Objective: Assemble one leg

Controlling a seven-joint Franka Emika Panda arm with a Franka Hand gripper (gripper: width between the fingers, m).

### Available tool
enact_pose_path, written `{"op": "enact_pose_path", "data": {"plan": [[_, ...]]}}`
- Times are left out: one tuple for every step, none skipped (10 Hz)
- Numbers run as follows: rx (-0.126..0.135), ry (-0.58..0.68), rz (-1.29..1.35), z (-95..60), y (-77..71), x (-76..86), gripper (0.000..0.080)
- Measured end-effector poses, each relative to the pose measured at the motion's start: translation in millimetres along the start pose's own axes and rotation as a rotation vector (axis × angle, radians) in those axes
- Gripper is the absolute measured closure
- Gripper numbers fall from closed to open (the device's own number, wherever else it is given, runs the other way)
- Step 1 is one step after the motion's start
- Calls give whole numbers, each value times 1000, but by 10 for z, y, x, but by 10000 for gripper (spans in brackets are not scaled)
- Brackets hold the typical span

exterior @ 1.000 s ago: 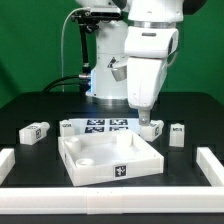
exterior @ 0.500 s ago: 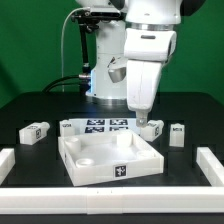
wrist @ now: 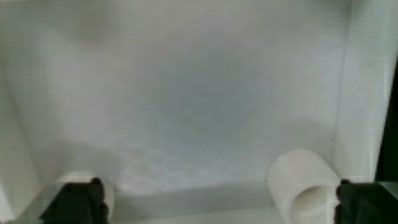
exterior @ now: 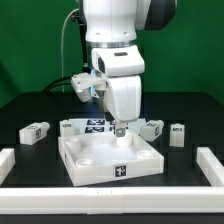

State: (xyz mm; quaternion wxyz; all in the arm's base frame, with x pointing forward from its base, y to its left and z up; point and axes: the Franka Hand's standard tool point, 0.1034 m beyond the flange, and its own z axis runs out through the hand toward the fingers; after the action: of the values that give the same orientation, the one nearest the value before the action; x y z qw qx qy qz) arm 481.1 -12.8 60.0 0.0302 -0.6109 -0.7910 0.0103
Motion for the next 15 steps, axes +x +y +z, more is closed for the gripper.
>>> {"op": "enact_pose_path", "data": {"plan": [[1, -1, -2, 2, -3, -5, 150], [12, -5, -15, -7, 5, -1, 150], [26, -10, -33, -29, 24, 0, 150], [40, -4, -43, 27, -85, -24, 150], [59, 7, -49, 128, -264, -45, 150], [79, 18, -37, 218, -415, -51, 150], [98, 29, -28, 306, -508, -55, 150], [118, 41, -20, 411, -571, -57, 150], [131, 50, -14, 483, -604, -67, 150], [138, 55, -10, 526, -612, -78, 150], [132, 54, -5, 521, -579, -112, 150], [131, 53, 2, 513, -574, -107, 150], [127, 49, 11, 489, -559, -106, 150], [130, 51, 14, 504, -571, -110, 258], [131, 52, 14, 512, -576, -109, 258]]}}
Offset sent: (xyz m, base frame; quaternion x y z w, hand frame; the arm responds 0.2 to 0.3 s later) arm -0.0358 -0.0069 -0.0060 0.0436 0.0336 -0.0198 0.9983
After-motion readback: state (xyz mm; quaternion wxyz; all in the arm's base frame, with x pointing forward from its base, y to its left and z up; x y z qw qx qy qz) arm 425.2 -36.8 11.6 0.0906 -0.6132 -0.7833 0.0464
